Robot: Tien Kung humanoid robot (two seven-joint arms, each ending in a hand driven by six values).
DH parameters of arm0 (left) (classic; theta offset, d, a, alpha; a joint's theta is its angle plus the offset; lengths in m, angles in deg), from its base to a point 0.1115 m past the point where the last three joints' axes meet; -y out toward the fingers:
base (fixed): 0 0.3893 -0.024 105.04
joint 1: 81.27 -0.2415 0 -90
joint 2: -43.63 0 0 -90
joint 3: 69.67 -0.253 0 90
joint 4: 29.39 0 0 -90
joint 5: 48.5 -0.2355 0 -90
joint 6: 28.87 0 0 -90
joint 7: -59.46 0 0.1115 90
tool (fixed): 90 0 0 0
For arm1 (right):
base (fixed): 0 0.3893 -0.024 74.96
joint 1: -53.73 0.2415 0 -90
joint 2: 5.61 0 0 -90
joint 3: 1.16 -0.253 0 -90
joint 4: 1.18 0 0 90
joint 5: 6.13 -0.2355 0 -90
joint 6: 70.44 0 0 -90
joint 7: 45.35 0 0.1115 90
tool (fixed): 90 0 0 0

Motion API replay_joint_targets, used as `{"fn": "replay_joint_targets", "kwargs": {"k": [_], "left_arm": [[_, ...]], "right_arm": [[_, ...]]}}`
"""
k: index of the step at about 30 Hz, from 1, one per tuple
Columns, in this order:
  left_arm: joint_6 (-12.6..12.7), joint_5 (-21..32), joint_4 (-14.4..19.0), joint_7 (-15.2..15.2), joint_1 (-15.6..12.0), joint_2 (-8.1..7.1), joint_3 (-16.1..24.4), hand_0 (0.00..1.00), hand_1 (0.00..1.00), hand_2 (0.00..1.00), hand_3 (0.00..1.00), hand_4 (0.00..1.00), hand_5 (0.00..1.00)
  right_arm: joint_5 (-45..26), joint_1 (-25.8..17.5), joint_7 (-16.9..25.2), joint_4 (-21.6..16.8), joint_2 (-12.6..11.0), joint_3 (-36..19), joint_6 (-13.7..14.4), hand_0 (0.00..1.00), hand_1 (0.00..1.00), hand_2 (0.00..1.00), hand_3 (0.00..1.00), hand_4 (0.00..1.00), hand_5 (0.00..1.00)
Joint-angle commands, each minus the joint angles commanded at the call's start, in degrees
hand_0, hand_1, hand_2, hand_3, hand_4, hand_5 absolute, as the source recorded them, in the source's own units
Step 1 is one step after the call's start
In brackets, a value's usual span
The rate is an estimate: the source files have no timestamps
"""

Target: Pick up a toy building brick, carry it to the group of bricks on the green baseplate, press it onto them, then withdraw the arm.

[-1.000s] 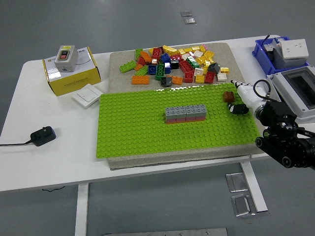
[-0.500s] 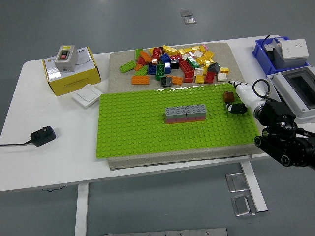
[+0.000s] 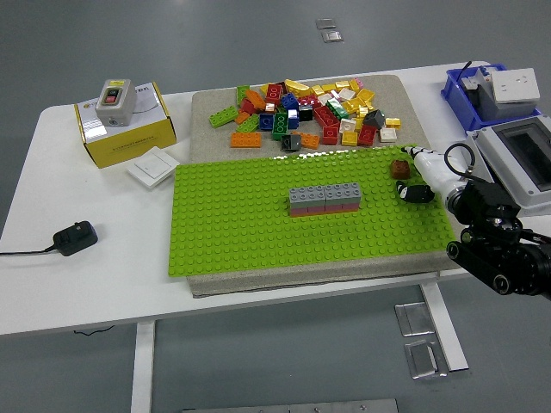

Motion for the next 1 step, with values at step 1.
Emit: {"fn": "replay_joint_targets", "kwargs": {"k": [1], "left_arm": [[0.0, 0.0, 0.0, 0.0, 0.0, -0.05, 0.1, 0.662, 0.662, 0.571, 0.6, 0.195, 0.658]], "right_arm": [[-0.2, 0.0, 0.0, 0.0, 0.0, 0.0, 0.0, 0.877, 0.955, 0.998, 0.892, 0.537, 0.364]]}}
